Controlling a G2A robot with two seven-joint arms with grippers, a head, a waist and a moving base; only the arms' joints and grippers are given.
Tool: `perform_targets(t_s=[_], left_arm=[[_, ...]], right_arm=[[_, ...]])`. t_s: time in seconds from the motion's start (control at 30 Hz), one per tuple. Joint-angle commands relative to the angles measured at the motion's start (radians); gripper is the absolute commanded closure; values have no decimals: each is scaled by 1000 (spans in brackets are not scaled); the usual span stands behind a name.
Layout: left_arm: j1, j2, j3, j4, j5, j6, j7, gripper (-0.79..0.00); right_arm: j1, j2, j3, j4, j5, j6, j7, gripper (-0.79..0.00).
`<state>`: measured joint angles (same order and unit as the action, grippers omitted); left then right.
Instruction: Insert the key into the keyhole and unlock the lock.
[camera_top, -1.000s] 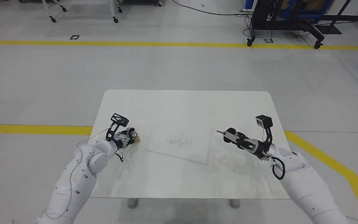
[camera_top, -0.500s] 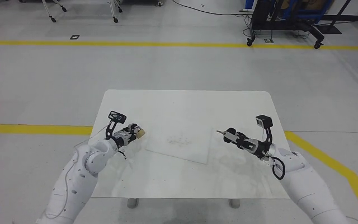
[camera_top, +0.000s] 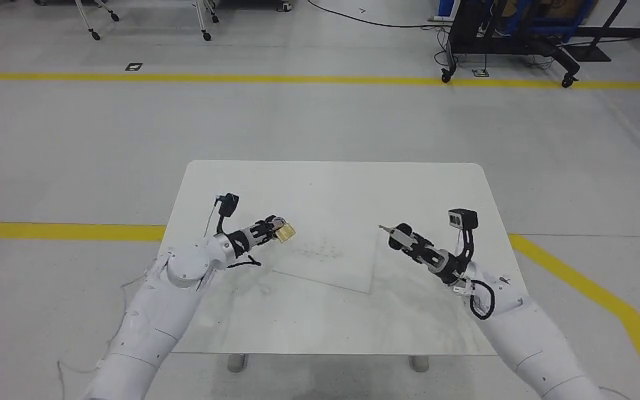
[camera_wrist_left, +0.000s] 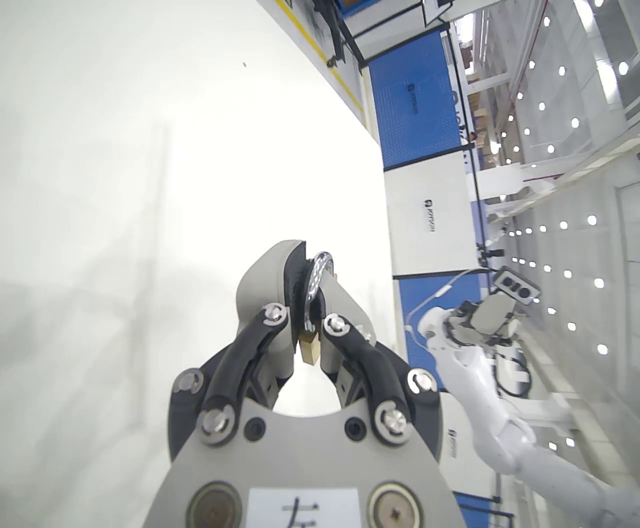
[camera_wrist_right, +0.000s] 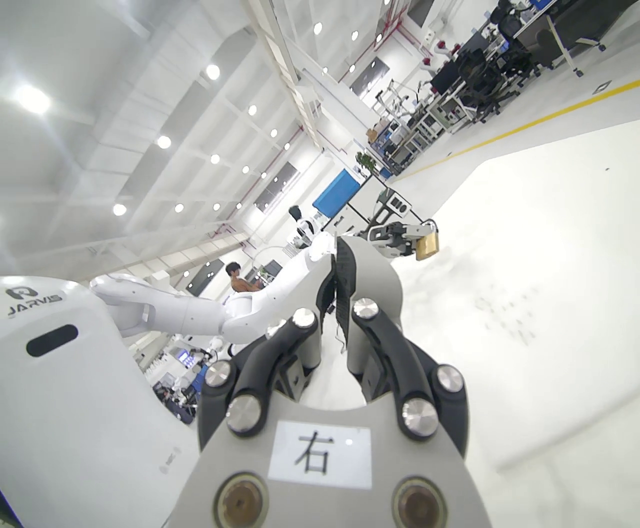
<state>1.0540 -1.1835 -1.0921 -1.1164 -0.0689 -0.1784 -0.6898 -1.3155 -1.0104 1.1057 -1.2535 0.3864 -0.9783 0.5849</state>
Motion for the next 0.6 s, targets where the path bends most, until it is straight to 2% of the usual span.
perform_targets(t_s=[0.0, 0.33, 0.4, 0.47, 0.57], left_arm=[[-32, -13, 27, 34, -59, 7, -23, 0], [-26, -13, 23, 42, -79, 18, -19, 0], [-16, -20, -4, 60, -214, 84, -9, 0], [-11, -33, -26, 89, -408, 165, -34, 0], [-34, -54, -26, 143, -606, 303, -81, 0]], right_arm=[[25, -10, -25, 20, -2, 19, -10, 0], [25, -10, -25, 20, -2, 19, -10, 0], [25, -10, -25, 20, -2, 19, -10, 0], [23, -19, -35, -3, 19, 65, -62, 0], [32, -39, -70, -28, 60, 98, -136, 0]])
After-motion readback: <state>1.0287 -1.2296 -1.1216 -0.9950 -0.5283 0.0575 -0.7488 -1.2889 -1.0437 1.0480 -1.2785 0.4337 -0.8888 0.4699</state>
